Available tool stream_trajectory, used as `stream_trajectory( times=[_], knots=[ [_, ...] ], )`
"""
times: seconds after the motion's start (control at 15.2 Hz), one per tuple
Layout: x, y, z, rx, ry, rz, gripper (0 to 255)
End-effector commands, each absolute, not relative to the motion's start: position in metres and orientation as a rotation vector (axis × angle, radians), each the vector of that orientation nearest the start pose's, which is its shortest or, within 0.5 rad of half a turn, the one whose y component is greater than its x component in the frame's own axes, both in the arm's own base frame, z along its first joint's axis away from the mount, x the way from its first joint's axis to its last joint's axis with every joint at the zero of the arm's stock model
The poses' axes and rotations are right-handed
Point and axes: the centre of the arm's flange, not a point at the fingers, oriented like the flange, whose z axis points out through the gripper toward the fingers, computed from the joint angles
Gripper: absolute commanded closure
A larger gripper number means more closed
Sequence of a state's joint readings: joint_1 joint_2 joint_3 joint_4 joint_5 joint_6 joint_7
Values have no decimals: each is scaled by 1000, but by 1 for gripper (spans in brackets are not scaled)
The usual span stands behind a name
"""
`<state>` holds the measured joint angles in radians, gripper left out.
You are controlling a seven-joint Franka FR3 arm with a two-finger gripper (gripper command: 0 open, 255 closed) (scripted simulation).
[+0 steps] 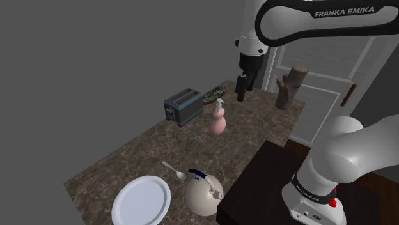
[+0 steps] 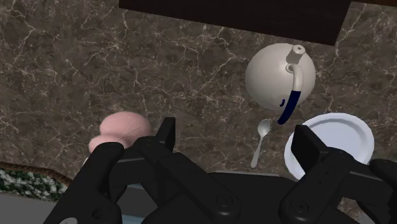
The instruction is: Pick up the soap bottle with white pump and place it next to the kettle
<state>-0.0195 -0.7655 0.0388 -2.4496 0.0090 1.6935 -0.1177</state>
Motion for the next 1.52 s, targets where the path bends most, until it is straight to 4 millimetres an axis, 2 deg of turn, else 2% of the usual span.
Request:
stream_trajectory(
  times=[0.0,1.45],
  knots=[
    [320,9,550,-3154,-198,-13,0],
    [503,-159,400,-3150,-83,-30,0]
  ],
)
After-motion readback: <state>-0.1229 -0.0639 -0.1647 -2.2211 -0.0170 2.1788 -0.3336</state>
